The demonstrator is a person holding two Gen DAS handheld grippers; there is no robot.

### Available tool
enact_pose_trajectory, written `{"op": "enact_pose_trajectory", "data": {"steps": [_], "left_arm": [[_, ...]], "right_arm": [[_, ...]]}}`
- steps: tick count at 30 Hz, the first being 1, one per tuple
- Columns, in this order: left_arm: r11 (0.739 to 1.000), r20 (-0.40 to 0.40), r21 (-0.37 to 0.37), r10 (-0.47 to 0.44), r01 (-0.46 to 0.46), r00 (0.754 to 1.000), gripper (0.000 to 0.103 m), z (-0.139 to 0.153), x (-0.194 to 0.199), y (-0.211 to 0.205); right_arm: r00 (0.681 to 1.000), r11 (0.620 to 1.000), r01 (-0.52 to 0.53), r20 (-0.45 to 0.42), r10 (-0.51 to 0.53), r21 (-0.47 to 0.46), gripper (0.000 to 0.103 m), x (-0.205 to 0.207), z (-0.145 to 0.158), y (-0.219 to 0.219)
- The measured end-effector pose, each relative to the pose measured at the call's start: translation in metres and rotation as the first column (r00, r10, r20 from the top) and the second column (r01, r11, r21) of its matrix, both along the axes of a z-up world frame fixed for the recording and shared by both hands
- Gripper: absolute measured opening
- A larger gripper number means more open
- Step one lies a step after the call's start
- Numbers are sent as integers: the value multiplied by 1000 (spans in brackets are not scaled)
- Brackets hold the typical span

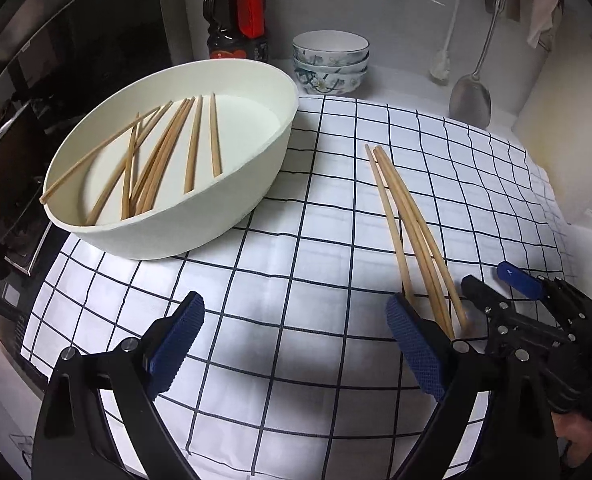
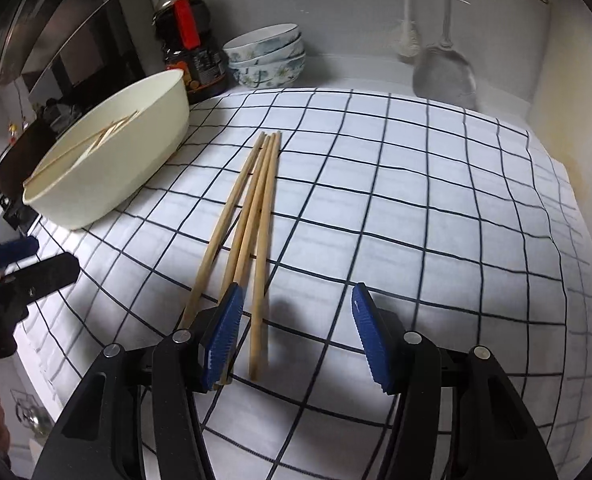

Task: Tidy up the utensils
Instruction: 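Withdraw both open tools from the bowl back over the remaining chopsticks, then lower the left tool onto a wooden chopstick and close it while the right tool grasps another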

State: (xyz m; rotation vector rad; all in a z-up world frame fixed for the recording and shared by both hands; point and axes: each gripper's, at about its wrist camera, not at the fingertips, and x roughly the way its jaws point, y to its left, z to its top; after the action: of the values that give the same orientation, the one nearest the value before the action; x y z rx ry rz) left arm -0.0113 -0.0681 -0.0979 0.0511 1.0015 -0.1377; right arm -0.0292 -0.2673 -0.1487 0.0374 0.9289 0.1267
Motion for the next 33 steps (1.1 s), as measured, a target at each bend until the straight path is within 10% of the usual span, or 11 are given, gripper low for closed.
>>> {"op": "enact_pose_trajectory", "data": {"steps": [33], "left_arm": [[998,-81,31,-49,51,996,91,-51,22,-58]], "right_arm": [[1000,995,-21,17,23,-99,54,17,-15,-38]]}}
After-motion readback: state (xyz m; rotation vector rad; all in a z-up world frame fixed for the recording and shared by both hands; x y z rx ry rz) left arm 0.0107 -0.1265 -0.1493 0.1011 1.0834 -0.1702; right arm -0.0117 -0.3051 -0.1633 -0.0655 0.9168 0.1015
